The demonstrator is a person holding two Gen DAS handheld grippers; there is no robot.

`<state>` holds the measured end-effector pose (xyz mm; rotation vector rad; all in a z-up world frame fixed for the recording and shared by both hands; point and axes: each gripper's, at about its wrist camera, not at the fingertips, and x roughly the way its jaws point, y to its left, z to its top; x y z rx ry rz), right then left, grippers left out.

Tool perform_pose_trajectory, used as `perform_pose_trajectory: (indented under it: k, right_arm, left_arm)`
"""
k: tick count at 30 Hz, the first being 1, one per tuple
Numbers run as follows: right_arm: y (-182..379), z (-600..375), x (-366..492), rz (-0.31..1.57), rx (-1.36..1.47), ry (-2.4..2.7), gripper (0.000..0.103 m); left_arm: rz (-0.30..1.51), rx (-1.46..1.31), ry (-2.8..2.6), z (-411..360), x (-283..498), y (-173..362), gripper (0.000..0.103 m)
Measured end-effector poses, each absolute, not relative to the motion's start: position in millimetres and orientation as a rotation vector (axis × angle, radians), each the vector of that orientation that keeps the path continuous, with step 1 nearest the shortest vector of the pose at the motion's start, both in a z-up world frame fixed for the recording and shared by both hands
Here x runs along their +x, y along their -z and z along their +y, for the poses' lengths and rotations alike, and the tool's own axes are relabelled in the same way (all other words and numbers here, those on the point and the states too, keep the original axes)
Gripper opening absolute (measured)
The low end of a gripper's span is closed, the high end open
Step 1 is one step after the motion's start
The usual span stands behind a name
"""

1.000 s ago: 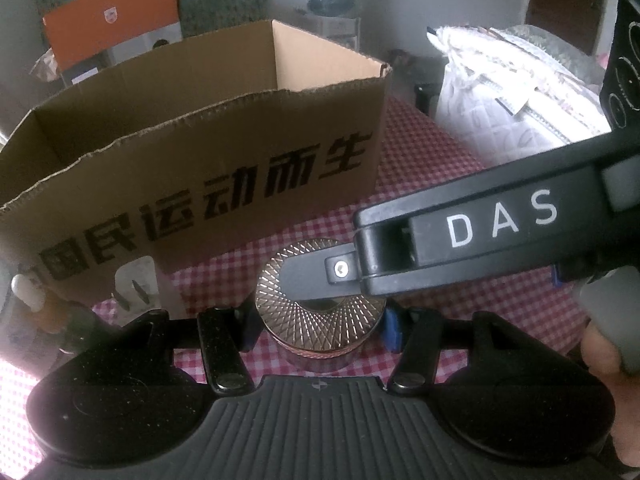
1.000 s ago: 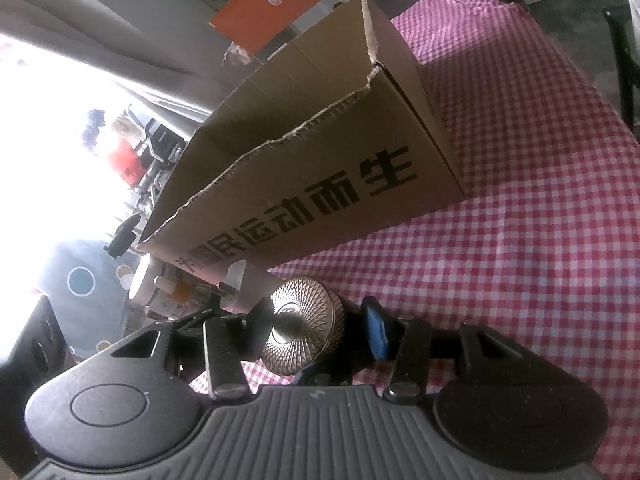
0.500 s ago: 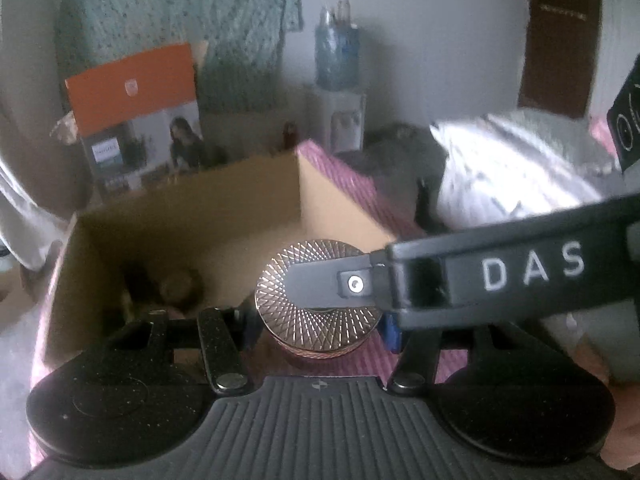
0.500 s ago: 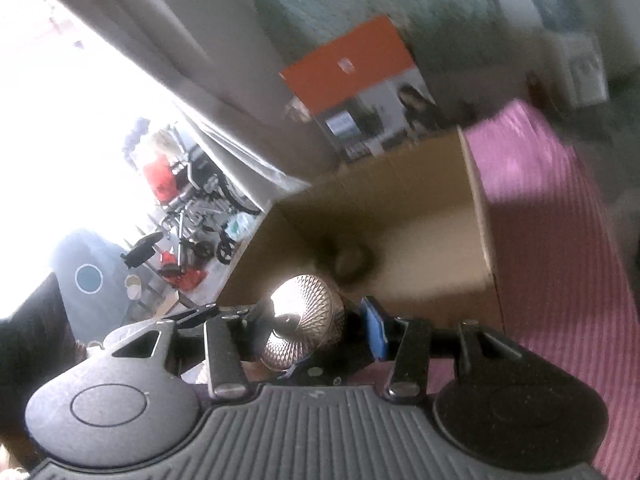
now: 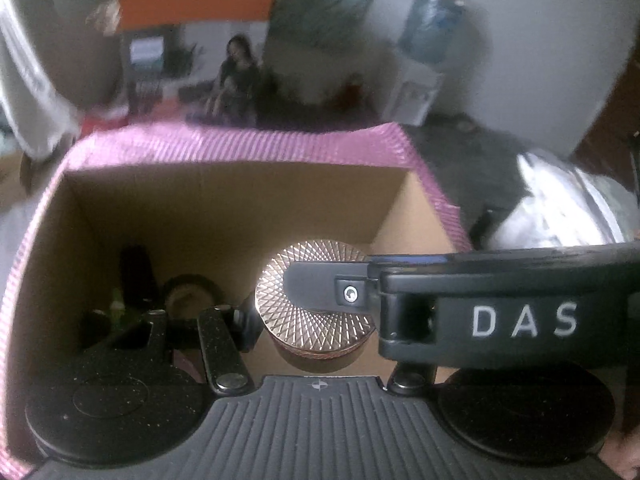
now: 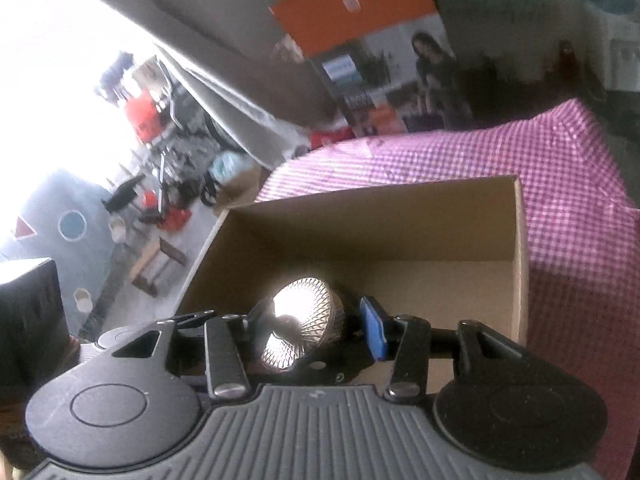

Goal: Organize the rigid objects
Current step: 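Carry the rose-gold jar into the cardboard box and open both grippers, then move both tools back to the white plug charger on the table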

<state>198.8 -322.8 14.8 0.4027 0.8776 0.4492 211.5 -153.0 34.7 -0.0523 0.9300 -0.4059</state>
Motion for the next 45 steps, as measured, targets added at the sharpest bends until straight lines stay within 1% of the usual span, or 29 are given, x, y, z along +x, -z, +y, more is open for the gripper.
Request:
perform_pose_trajectory:
  k: [9, 16, 20, 21, 23, 26, 31, 32, 34, 36, 39, 42, 45]
  right_arm:
    - [17, -323, 275, 1.004, 0.333, -0.447, 0.052]
    - [32, -319, 297, 1.039, 0.294, -0.446, 0.051]
    - [34, -317, 301, 1.037, 0.26, -0.429, 0.051]
    - [34, -317, 300, 1.03, 0.251, -0.424, 0.051]
    - [31, -318, 300, 1.016, 0.246, -0.418, 0.051]
    - [19, -321, 292, 0.975, 0.251, -0.416, 0.051]
    - [-21, -331, 257, 0.838, 0.301, -0.418, 0.051]
    - [-31, -335, 243, 0.795, 0.317, -0.422, 0.051]
    - [-51, -341, 213, 0.716, 0.328, -0.422, 0.051]
    - [-70, -349, 177, 0.624, 0.338, -0.422, 0.055]
    - [-90, -355, 122, 0.514, 0.335, -0.411, 0.055]
    - [-97, -356, 73, 0.453, 0.333, -0.43, 0.055]
    - [-91, -354, 37, 0.437, 0.358, -0.461, 0.055]
  left_arm:
    - [1.054, -0.098, 0.324, -162, 269, -1, 0.056]
    - [1.117, -0.14, 0.283, -158, 291, 12, 0.056]
    - [1.153, -0.158, 0.281, -158, 291, 17, 0.06]
    - [1.152, -0.169, 0.284, -157, 291, 17, 0.062]
    - [1.131, -0.17, 0.286, -156, 289, 12, 0.063]
    - [1.091, -0.169, 0.302, -154, 281, 1, 0.069]
    - [0.98, -0.124, 0.367, -156, 243, -34, 0.076]
    - [0.953, -0.11, 0.388, -155, 231, -42, 0.077]
    - [0.899, -0.089, 0.433, -151, 204, -58, 0.084]
    - [0.855, -0.075, 0.474, -147, 179, -70, 0.087]
    - [0.791, -0.032, 0.525, -134, 135, -84, 0.09]
    - [0.741, -0.009, 0.552, -116, 97, -93, 0.093]
    - [0.729, -0.035, 0.576, -94, 69, -95, 0.094]
